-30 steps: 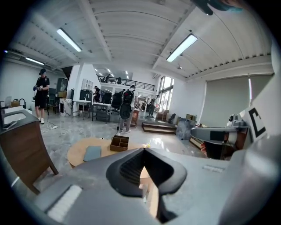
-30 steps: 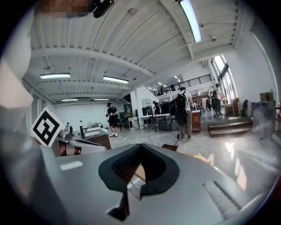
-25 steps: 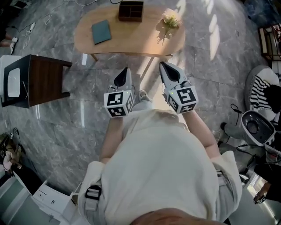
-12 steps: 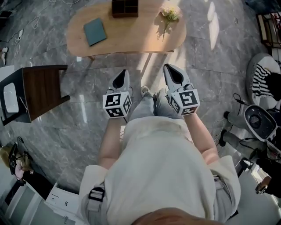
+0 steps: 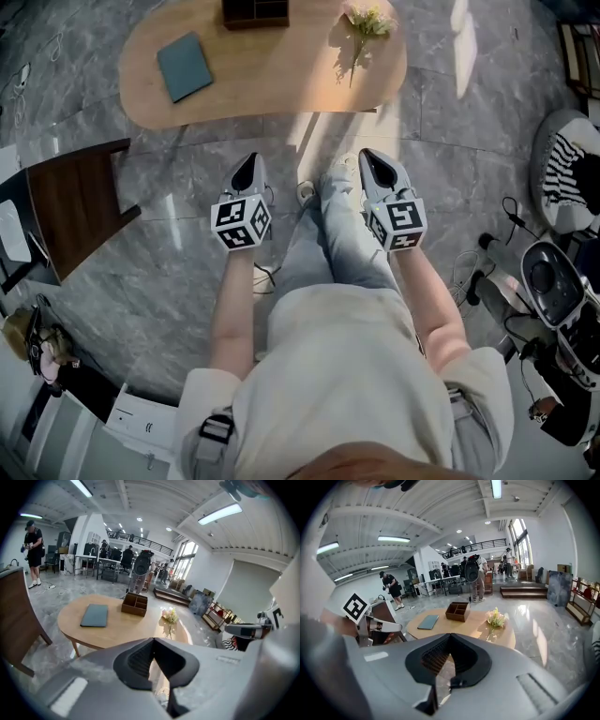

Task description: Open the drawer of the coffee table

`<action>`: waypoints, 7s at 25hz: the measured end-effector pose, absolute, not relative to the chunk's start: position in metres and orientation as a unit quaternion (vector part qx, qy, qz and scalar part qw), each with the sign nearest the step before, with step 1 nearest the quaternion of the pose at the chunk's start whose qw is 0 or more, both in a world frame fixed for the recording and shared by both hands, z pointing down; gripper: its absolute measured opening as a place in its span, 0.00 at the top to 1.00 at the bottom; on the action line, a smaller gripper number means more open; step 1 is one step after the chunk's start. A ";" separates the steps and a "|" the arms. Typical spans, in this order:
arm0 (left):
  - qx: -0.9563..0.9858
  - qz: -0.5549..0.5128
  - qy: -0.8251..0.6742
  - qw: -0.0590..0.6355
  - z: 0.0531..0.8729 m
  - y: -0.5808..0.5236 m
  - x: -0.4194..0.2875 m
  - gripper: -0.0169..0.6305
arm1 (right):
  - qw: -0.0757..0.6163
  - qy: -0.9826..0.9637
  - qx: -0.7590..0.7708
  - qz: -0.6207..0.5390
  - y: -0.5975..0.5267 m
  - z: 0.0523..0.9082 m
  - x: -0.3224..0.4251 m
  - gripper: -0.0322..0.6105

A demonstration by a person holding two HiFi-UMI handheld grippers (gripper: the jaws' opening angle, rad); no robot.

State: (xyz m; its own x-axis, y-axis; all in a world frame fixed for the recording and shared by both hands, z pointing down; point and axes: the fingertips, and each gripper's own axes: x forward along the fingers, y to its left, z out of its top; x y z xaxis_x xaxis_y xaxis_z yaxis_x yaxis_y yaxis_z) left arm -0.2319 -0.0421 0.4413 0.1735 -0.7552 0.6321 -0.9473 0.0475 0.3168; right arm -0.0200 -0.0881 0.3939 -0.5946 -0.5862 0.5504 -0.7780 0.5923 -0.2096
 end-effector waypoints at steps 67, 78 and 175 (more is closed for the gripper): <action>0.694 0.285 -0.548 0.370 0.780 -0.148 -0.254 0.25 | 0.373 -0.769 0.441 0.273 -0.204 0.762 0.057 0.45; 0.692 0.293 -0.536 0.385 0.779 -0.107 -0.247 0.26 | 0.383 -0.757 0.444 0.287 -0.163 0.762 0.064 0.46; 0.649 0.203 -0.597 0.427 0.619 0.040 -0.196 0.97 | 0.347 -0.760 0.446 0.320 -0.005 0.604 0.035 0.95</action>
